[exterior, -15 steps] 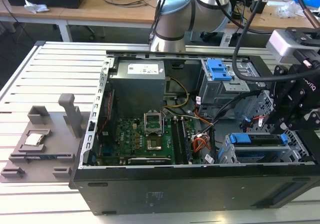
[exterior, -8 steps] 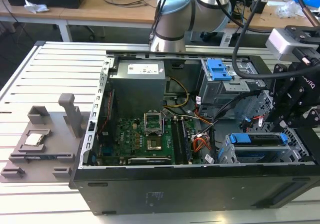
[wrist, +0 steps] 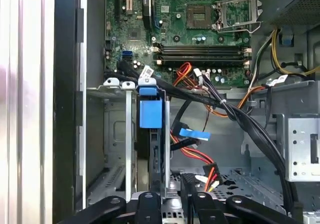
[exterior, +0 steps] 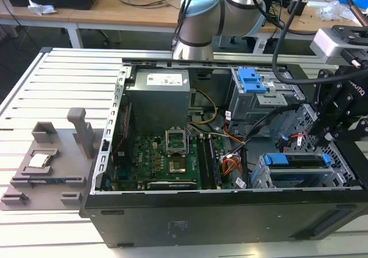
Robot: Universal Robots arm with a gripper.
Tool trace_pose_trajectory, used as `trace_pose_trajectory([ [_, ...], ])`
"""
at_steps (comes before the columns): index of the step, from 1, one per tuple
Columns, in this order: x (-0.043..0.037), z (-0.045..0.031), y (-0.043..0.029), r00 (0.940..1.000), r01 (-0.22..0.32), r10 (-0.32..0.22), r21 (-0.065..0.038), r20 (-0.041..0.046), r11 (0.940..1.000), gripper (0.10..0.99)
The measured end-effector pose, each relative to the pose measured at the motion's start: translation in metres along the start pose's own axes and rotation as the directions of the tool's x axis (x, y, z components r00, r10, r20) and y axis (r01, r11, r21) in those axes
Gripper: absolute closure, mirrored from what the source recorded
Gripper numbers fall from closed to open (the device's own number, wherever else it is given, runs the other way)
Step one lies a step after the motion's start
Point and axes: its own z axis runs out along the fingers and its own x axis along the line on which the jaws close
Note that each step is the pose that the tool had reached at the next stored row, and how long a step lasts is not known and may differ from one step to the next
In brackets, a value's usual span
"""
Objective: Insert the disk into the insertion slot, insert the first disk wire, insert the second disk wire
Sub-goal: 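Insert the first disk wire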
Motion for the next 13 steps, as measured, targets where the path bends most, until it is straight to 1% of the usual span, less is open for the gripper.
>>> trace_pose_trajectory([
  [2, -0.0036, -0.0002, -0.0056, 1.0000, 0.005, -0.005, 0.000, -0.0001, 1.0000, 0.784],
  [4, -0.0064, -0.0003, -0.0081, 1.0000, 0.009, -0.009, 0.000, -0.0004, 1.0000, 0.784],
  [9, -0.0213, 0.0001, -0.0161, 0.9996, 0.028, -0.028, 0.000, -0.0014, 0.9996, 0.784],
  [10, -0.0232, 0.0006, -0.0168, 0.9995, 0.032, -0.032, 0.000, -0.0030, 0.9995, 0.784],
  [12, -0.0244, 0.0016, -0.0173, 0.9991, 0.041, -0.041, 0.000, -0.0072, 0.9991, 0.784],
  [13, -0.0248, 0.0025, -0.0177, 0.9987, 0.049, -0.049, 0.000, -0.0109, 0.9988, 0.784],
])
